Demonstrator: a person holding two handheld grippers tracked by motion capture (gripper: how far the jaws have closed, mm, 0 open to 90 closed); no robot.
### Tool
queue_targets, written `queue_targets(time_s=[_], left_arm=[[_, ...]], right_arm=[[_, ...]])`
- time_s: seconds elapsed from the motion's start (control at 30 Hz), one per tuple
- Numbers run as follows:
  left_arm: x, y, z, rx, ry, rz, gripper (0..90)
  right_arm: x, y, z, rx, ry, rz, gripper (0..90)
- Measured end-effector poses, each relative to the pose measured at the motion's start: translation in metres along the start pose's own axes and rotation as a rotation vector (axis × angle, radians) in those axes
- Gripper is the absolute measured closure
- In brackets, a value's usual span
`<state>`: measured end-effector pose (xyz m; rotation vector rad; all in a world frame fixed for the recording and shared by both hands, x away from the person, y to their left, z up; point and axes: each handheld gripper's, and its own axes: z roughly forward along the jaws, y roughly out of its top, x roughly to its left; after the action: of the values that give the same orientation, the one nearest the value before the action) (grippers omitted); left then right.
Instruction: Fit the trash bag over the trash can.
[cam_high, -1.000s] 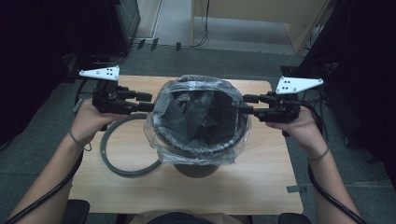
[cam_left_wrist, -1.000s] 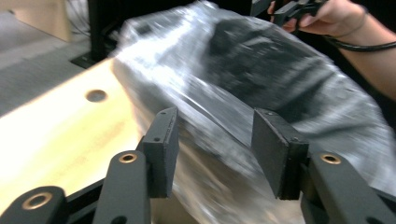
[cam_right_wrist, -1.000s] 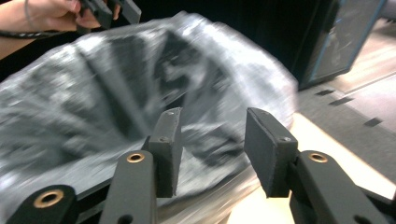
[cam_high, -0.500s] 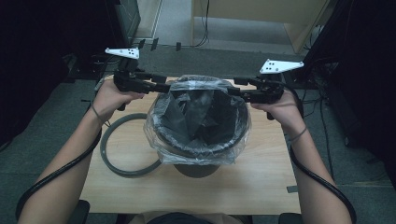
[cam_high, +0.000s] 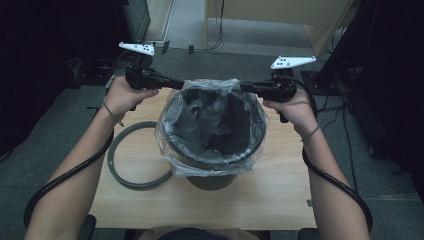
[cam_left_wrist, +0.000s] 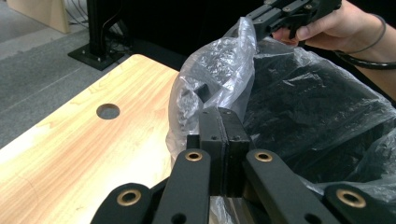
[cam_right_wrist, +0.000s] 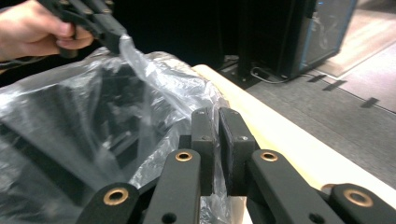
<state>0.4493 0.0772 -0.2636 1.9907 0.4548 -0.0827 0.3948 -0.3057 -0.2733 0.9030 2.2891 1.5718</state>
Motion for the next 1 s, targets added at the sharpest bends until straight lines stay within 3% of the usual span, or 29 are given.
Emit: queue_targets(time_s=[0.2,0.3,0.43,0.6,0.7,0.8,0.87,1.0], left_arm=[[0.011,-0.005,0.009,0.001,0.054,-0.015,90.0],[0.016,-0.011,0.014,-0.009,0.052,-0.036,90.0],[0.019,-0.015,0.020,-0.020,0.059,-0.040,90.0],[0.022,-0.019,0.027,-0.012,0.062,-0.048,90.0],[0.022,-0.021,0.031,0.001,0.062,-0.045,90.0],[0.023,-0.025,0.037,0.053,0.081,-0.045,90.0],[0.023,-0.028,0.036,0.005,0.045,-0.053,90.0],[0.022,-0.024,0.029,-0.013,0.057,-0.046,85.9]], right_arm=[[-0.004,-0.004,0.008,0.000,-0.049,0.012,88.3],[-0.006,-0.006,0.010,-0.019,-0.061,0.013,87.6],[-0.008,-0.008,0.015,-0.027,-0.111,-0.005,87.2],[-0.011,-0.013,0.021,-0.025,-0.126,-0.013,89.5],[-0.015,-0.018,0.022,-0.026,-0.114,0.024,90.0],[-0.017,-0.023,0.025,0.011,-0.131,0.011,90.0],[-0.020,-0.026,0.023,0.000,-0.122,0.035,90.0],[-0.025,-0.028,0.014,-0.035,-0.123,0.028,78.3]])
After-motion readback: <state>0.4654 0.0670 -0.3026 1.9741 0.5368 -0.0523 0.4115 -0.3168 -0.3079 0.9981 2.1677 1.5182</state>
